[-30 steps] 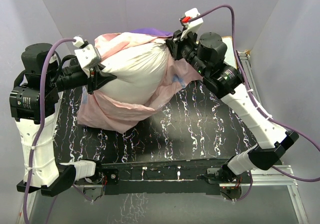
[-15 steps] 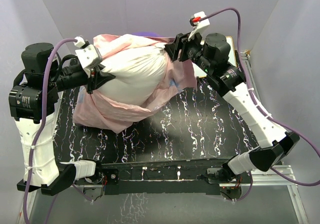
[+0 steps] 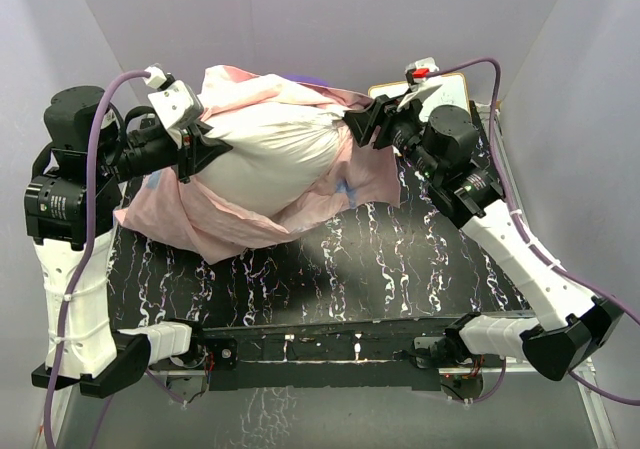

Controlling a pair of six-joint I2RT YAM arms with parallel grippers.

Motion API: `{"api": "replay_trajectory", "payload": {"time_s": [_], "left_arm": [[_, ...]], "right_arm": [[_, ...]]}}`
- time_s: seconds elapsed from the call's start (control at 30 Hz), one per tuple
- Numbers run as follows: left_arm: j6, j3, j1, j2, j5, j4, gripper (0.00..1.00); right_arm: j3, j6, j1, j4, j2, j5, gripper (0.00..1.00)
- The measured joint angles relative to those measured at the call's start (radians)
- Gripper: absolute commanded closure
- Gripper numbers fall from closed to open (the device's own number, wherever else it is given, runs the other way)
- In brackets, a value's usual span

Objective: Remove the pillowcase from the pillow

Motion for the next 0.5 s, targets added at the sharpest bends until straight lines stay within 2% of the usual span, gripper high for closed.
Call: {"api": "replay_trajectory", "payload": {"time_s": [0.1, 0.17, 0.27, 0.4, 0.5], "left_arm": [[-0.004, 0.000, -0.001, 0.004, 0.002, -0.001, 1.00], [-0.002, 0.006, -0.002, 0.011, 0.003, -0.005, 1.00], [0.001, 0.007, -0.002, 0.013, 0.005, -0.008, 1.00], [0.000, 0.008, -0.002, 0.011, 0.004, -0.006, 1.00], [-0.006, 0.010, 0.006, 0.009, -0.011, 0.005, 1.00]], "right_arm": [[-0.021, 0.021, -0.011, 0.028, 0.001, -0.011, 0.47], [-0.023, 0.035, -0.025, 0.029, 0.003, -0.040, 0.42], [-0.021, 0.066, -0.088, 0.024, -0.002, -0.178, 0.29], [-0.021, 0.109, -0.169, 0.013, -0.041, -0.357, 0.25], [-0.021, 0.128, -0.217, 0.003, -0.094, -0.415, 0.22]]}}
